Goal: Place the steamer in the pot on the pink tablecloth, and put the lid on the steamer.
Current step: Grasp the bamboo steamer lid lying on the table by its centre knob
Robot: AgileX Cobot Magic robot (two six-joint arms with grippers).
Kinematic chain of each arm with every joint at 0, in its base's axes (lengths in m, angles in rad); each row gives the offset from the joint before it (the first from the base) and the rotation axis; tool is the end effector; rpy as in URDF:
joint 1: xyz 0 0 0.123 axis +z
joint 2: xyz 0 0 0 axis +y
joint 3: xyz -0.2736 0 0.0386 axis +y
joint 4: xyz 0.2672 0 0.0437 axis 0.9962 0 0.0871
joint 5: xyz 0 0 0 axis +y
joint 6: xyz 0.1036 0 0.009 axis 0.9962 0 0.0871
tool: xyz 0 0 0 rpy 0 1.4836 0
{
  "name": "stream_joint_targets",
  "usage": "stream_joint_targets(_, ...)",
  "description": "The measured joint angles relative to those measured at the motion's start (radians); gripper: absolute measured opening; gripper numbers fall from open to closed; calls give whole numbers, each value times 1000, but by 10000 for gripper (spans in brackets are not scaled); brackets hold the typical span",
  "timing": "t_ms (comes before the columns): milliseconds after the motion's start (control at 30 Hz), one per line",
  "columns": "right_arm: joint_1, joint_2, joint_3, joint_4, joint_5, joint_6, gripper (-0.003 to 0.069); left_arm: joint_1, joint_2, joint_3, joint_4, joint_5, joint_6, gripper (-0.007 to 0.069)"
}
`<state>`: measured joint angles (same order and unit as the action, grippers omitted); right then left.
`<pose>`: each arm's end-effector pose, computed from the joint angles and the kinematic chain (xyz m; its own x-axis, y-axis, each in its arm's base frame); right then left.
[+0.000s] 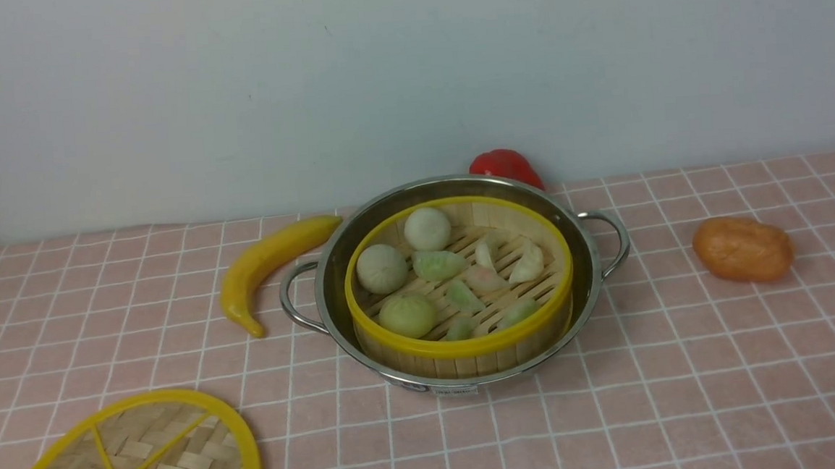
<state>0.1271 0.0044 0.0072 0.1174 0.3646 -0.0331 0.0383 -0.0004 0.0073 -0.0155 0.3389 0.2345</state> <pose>0.0926 0.0162 0.1740 -0.2924 0.0398 -0.9555 -0.1444 0.9858 0.0852 0.0943 0.0031 0.1767 -0.2566 0.2084 -0.9438 0.0232 0.9775 0.2096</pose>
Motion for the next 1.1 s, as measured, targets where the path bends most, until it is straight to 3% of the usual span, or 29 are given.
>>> stream_joint_targets(800, 0, 0, 1, 10, -7, 3, 202, 0, 0, 0, 32, -5, 24, 243)
stream_joint_targets(967, 0, 0, 1, 10, -7, 3, 216, 0, 0, 0, 86, -78, 65, 243)
stream_joint_targets(1100, 0, 0, 1, 10, -7, 3, 225, 0, 0, 0, 51, -178, 52, 243)
